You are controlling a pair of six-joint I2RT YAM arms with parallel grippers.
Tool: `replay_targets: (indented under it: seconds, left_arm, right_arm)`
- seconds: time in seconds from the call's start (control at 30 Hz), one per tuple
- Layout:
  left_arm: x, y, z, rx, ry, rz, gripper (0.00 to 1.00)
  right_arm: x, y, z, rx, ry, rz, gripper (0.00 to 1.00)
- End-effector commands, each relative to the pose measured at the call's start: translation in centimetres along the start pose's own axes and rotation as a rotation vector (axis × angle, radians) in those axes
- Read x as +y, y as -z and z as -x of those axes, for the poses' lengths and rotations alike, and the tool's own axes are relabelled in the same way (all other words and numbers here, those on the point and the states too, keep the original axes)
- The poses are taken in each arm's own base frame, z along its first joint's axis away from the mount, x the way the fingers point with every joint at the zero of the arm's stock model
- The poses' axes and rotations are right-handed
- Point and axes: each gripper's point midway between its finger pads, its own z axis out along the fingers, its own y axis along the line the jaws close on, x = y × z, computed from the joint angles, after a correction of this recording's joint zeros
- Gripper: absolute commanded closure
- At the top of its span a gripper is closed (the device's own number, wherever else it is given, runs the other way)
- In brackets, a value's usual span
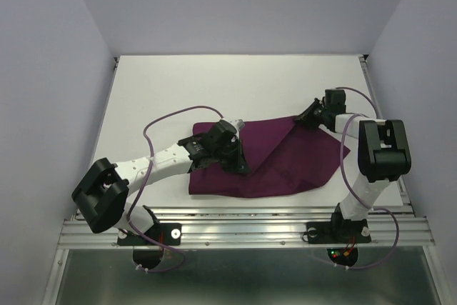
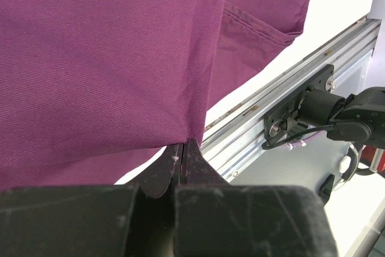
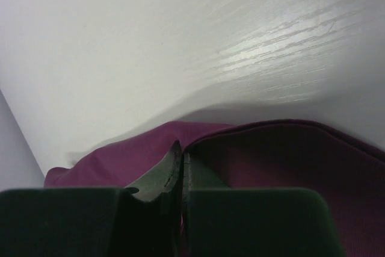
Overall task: Prepare the surgical pack
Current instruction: Pack the surgical kit at the center of the board.
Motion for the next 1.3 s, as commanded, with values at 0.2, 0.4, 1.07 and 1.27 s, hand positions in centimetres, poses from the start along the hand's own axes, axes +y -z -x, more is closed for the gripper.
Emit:
replay_targets:
  seconds: [0.2, 0.4, 1.07, 1.27]
  left_arm:
    - [-0.3, -0.7, -2.1, 0.058, -0.023, -0.031, 1.00]
    - [0.4, -2.4, -3.3, 0.094, -0.031, -0.008, 1.00]
    - [-4.6, 5.9, 2.8, -0.110, -0.105, 0.005, 0.32]
    - [-2.2, 8.7, 7.7, -0.233, -0.110, 0.070, 0.44]
  right_arm:
    - [-0.7, 0.6, 2.0, -0.098, 0.010, -0.035, 0.99]
    - [-1.9, 0.3, 1.2, -0.085, 0.005, -0.064, 0.99]
    - [-2.8, 4.9, -0.7, -0.045, 0.140, -0.138, 0.33]
    - [-0.2, 7.9, -1.1, -0.067, 0.147, -0.050, 0.21]
